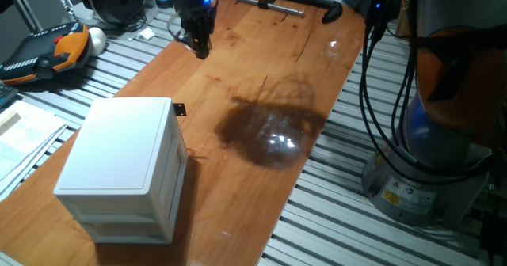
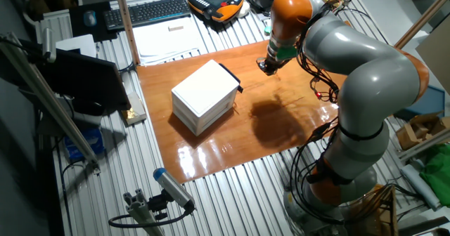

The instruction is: Grasp the handle and open the drawer

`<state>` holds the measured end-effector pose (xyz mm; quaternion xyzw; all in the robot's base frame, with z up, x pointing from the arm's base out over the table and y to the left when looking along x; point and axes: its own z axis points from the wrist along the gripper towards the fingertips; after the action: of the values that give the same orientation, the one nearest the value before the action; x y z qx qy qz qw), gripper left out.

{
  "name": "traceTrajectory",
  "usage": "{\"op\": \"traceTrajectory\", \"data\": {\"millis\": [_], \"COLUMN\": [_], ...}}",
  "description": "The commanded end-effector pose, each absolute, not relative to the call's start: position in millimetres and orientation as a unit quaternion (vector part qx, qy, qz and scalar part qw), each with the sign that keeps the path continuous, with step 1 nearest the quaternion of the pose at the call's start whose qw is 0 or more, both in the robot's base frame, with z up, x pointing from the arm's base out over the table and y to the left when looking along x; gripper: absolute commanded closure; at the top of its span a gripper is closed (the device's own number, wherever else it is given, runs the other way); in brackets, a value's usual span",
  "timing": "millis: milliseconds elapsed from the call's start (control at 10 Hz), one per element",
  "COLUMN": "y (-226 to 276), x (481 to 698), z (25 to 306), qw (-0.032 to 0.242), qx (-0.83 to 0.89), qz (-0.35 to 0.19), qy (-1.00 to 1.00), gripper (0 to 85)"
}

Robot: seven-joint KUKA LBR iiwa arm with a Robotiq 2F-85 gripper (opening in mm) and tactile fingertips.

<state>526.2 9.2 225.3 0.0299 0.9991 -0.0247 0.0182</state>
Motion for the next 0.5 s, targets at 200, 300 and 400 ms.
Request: {"op": "traceTrajectory", "data": {"millis": [200,300,400], "y": [9.7,8.9,7.7], "x": [531.0,533.0,535.6], "z": [220.4,217.7,215.4], "qw": [0.006,0.006,0.009], "qx": [0.055,0.063,0.071], "qz": [-0.019,-0.019,-0.021], "qy": [0.998,0.998,0.997], "gripper": [84.0,83.7,84.0]}}
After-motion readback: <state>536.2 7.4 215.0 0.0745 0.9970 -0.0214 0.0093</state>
